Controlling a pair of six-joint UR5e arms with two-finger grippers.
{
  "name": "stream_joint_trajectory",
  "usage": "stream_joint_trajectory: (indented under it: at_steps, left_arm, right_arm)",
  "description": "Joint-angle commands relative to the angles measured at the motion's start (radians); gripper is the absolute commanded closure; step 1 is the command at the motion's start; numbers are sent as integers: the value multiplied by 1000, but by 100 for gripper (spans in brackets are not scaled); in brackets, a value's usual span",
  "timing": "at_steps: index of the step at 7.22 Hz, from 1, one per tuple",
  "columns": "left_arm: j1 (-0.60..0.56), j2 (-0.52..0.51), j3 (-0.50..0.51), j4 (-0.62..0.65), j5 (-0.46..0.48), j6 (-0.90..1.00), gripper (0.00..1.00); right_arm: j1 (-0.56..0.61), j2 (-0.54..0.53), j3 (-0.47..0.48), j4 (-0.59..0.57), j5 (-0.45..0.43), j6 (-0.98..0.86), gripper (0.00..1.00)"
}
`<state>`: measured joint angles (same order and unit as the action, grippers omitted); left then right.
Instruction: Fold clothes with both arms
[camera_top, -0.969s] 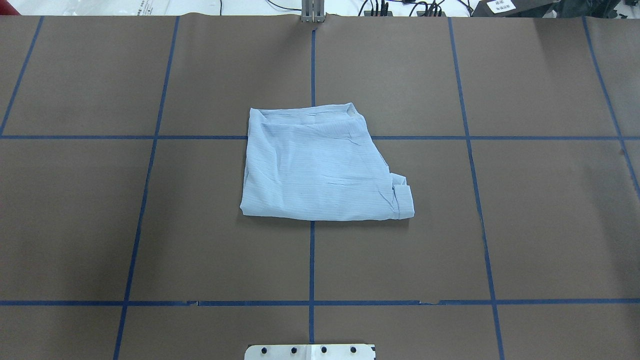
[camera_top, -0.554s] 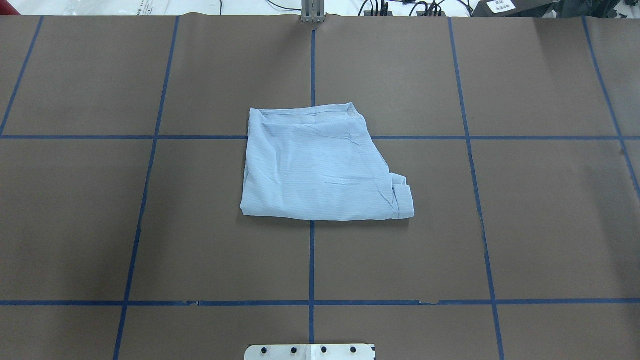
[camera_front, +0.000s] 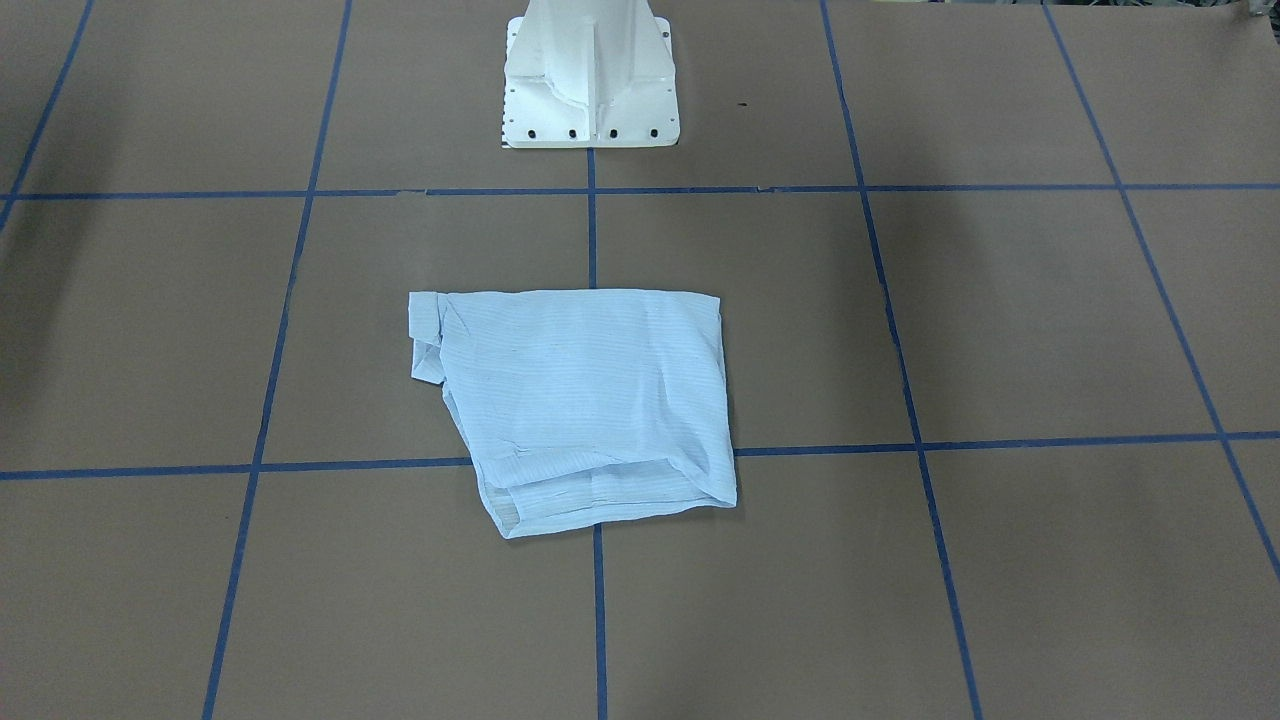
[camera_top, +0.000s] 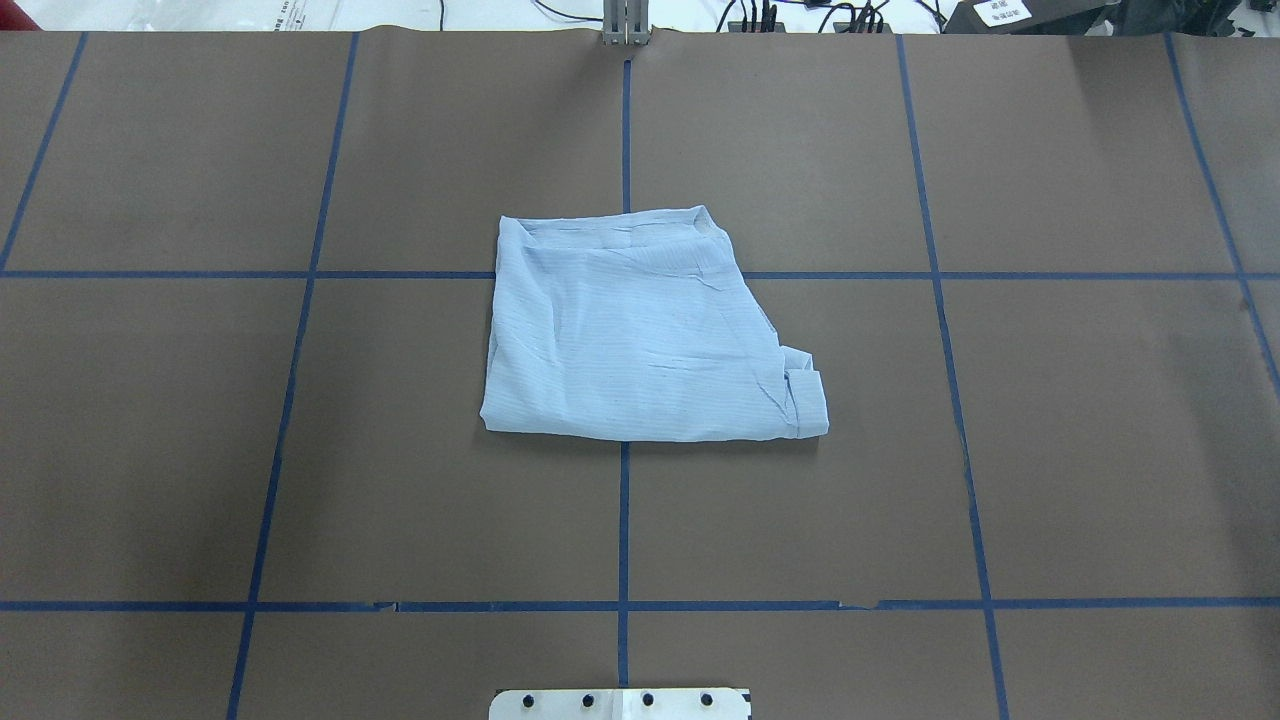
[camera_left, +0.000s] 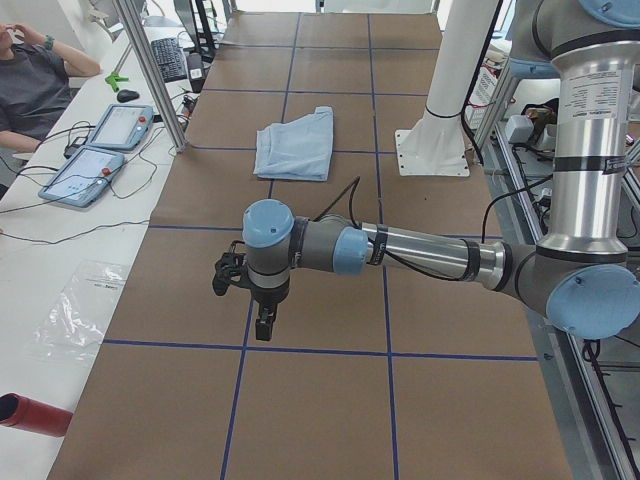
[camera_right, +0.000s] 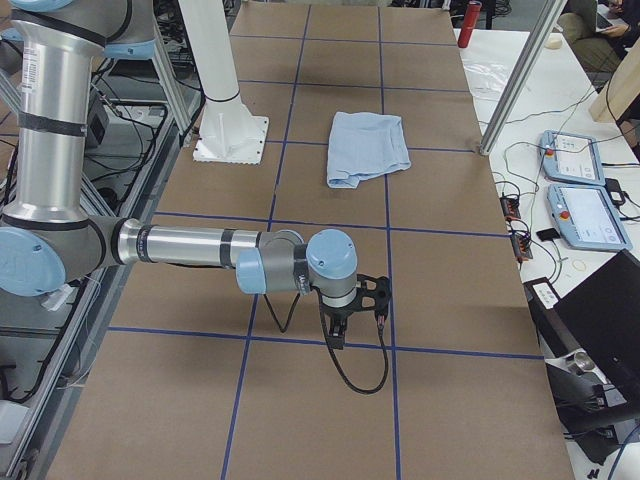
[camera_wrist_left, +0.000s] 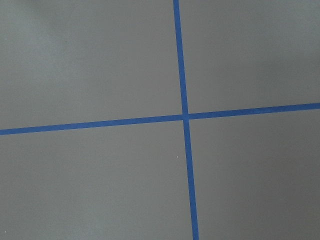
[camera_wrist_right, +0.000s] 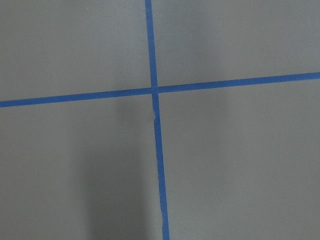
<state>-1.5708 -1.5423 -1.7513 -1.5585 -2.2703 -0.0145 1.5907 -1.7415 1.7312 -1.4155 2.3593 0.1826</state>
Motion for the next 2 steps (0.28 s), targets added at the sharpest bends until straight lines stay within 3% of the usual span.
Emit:
stream_joint_trajectory:
  at_steps: [1,2]
  left_arm:
    - [0,-2,3,0,0,-1,0]
    - [0,-2,3,0,0,-2,0]
  right_arm:
    - [0,-1,1,1,0,0,0]
    - [0,-1,-1,1,0,0,0]
